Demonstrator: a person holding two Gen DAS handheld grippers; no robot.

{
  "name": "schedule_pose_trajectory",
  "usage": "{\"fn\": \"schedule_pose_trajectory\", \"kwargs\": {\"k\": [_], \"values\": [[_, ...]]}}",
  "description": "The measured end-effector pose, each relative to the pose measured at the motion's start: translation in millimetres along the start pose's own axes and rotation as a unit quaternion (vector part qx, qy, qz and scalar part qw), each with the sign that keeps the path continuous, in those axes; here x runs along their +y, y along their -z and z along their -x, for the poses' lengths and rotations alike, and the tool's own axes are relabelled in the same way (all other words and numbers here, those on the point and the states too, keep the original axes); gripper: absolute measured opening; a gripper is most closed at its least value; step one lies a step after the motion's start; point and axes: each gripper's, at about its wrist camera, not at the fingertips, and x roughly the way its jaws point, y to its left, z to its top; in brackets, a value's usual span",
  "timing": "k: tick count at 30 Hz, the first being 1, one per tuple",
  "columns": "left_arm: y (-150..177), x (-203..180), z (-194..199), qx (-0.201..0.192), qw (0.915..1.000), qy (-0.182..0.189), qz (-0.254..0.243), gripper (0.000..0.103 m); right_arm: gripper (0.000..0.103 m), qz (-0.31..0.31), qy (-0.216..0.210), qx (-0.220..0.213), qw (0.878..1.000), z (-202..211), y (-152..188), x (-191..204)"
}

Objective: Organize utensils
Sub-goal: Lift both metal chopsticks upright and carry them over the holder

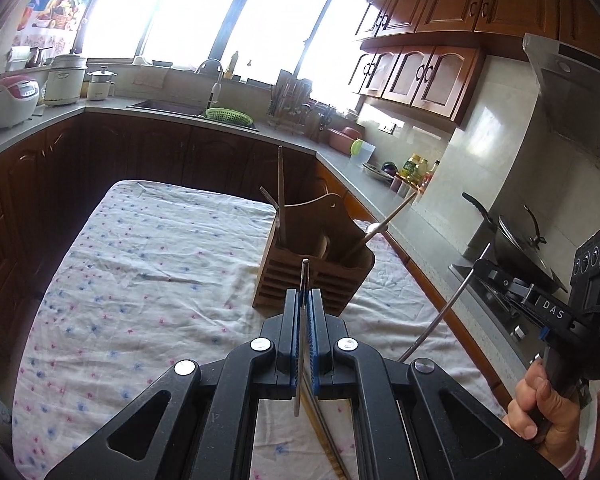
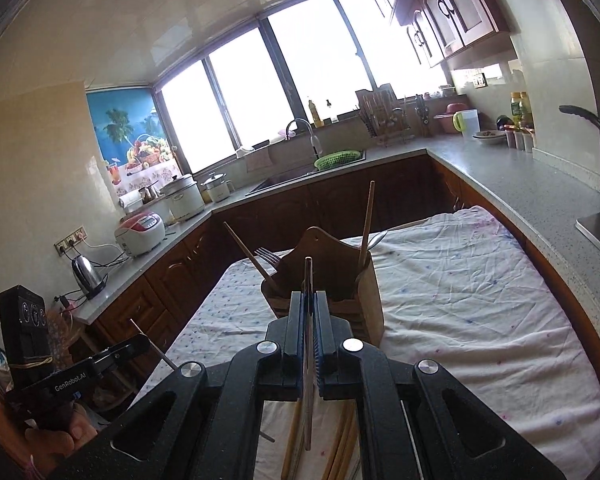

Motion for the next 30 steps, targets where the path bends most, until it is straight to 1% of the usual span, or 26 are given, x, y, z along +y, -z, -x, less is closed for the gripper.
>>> {"fn": "schedule_pose_trajectory", "kwargs": {"k": [9,15,24,27,30], "values": [[-13.2,-0.1,-1.0,-0.016,0.9999,0.003,-0.004,0.002,0.004,0.001,0.0,-0.013,1.0,-0.8,-10.1,0.9],[-33.0,1.5,-1.1,-0.042,0.9991,0.004,-0.01,0.002,0.004,0.003,0.0,-0.026,1.0,-7.6,-24.7,-0.4],[-77.9,-3.6,-12.0,-0.098,0.9948,0.005,-0.026,0.002,0.004,0.008,0.005,-0.073,0.997,-20.3,-67.7,1.7],[-93.4,-6.0,-22.8,-0.117,0.9927,0.004,-0.03,0.002,0.004,0.008,0.01,-0.091,0.996,-25.9,-84.6,0.0],[-103.0,-6.3,-41.0,-0.125,0.9917,0.003,-0.029,0.002,0.004,0.011,0.02,-0.108,0.994,-34.2,-99.1,-2.2]]}}
